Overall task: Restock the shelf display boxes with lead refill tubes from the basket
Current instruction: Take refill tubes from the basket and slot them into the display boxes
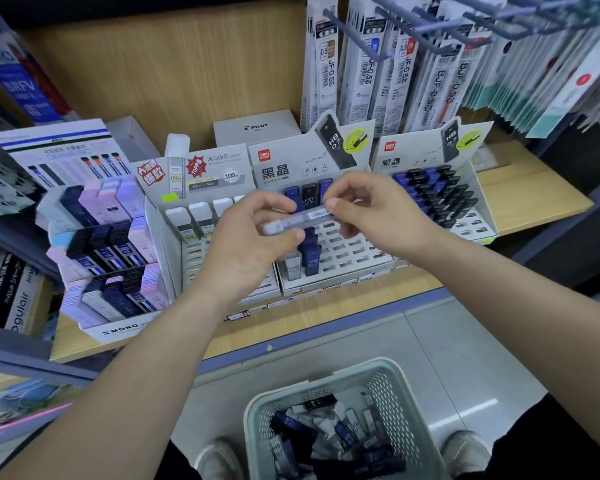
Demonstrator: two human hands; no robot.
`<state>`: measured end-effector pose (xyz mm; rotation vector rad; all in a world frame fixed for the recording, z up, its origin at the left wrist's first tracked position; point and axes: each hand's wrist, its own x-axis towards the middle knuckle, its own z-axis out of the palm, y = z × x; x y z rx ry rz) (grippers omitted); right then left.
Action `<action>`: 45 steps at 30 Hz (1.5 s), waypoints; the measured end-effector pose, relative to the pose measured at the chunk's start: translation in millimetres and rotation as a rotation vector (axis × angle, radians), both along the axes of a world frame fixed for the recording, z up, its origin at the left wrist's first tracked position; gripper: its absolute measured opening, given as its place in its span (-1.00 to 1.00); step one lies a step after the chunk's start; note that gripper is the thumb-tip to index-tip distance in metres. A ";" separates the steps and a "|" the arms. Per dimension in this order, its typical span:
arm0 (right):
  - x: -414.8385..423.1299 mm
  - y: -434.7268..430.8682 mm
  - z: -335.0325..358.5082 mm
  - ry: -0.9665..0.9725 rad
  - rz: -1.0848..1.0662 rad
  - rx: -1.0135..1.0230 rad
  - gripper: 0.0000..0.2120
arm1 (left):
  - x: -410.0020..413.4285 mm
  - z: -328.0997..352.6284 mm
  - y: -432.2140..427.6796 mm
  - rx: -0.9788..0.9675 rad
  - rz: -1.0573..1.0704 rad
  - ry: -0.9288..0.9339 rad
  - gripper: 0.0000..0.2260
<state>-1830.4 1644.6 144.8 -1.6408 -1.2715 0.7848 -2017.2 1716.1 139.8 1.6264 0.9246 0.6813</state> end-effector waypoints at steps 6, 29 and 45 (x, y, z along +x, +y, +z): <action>1.4 -7.3 0.7 0.038 0.088 -0.103 -0.83 | 2.3 1.8 -2.3 0.042 0.043 -0.017 -0.87; 13.1 -6.1 12.5 -0.152 -0.028 0.181 -0.83 | 8.0 -3.0 -4.8 0.345 -0.052 0.228 -0.84; 55.4 2.6 -31.1 -0.499 -0.164 0.056 -0.88 | -2.9 -14.5 -0.6 0.596 -0.111 0.617 -0.73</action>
